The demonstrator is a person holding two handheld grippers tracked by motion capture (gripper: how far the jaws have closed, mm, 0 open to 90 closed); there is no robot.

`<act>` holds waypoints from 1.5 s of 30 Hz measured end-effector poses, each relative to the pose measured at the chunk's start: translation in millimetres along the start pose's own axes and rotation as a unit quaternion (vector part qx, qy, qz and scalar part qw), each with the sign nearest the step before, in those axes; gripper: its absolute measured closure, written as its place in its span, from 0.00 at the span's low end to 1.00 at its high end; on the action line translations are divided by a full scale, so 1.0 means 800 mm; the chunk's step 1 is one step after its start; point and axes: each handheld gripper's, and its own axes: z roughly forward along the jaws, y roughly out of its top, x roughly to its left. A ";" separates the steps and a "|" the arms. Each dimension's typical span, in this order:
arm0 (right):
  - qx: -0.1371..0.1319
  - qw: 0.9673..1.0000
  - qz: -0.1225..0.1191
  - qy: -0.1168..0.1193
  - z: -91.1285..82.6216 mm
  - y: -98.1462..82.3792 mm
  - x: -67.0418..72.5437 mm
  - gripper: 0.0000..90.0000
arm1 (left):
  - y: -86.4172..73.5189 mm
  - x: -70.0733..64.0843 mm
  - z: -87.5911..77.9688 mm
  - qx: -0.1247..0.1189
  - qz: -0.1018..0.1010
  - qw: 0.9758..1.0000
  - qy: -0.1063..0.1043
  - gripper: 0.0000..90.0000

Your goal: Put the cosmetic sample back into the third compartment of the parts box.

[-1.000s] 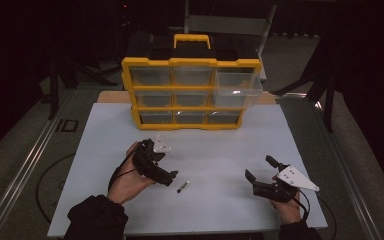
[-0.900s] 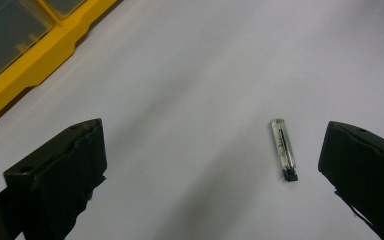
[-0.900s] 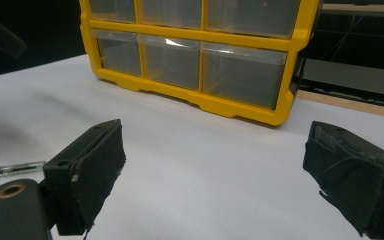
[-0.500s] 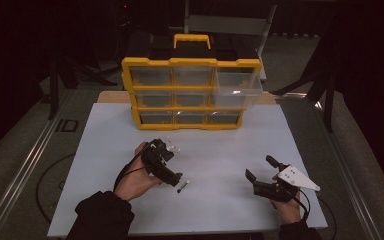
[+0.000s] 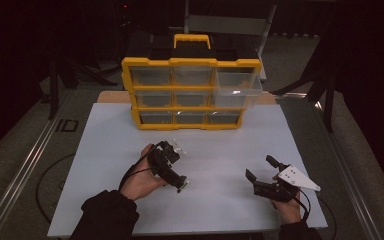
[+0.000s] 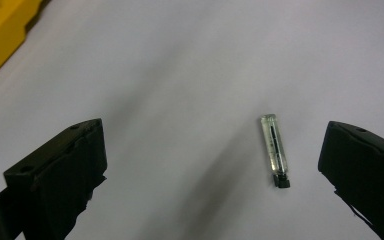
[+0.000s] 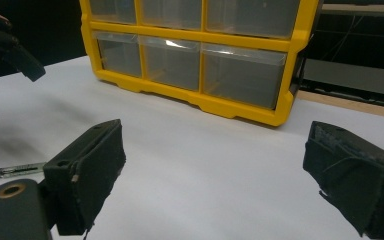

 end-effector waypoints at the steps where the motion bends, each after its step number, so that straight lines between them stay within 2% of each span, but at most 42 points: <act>1: 0.000 1.000 0.001 0.001 0.000 0.000 0.000 0.10 | 0.001 -0.001 0.001 0.002 0.000 1.000 -0.001 0.00; 5: 0.000 1.000 0.002 0.001 -0.001 0.000 0.000 0.10 | 0.002 -0.006 0.007 0.014 0.008 1.000 -0.004 0.00; 10: 0.000 1.000 0.002 0.001 -0.001 0.000 0.000 0.10 | 0.005 -0.008 0.012 0.024 0.007 1.000 -0.002 0.00; 19: 0.001 1.000 0.002 0.001 -0.001 0.000 0.000 0.10 | 0.010 -0.014 0.019 0.030 0.013 0.999 -0.007 0.00; 29: 0.001 1.000 0.003 -0.001 -0.001 0.001 0.000 0.10 | 0.013 -0.021 0.029 0.054 0.024 0.998 -0.008 0.00; 35: 0.001 1.000 0.003 -0.001 -0.001 0.000 0.000 0.10 | 0.014 -0.027 0.035 0.069 0.027 0.997 -0.008 0.03; 39: 0.000 1.000 0.003 -0.001 -0.001 0.000 0.000 0.10 | 0.014 -0.030 0.038 0.079 0.036 0.996 0.003 0.06; 45: 0.000 1.000 0.004 -0.001 -0.001 0.000 -0.001 0.10 | 0.013 -0.034 0.043 0.086 0.039 0.995 0.006 0.12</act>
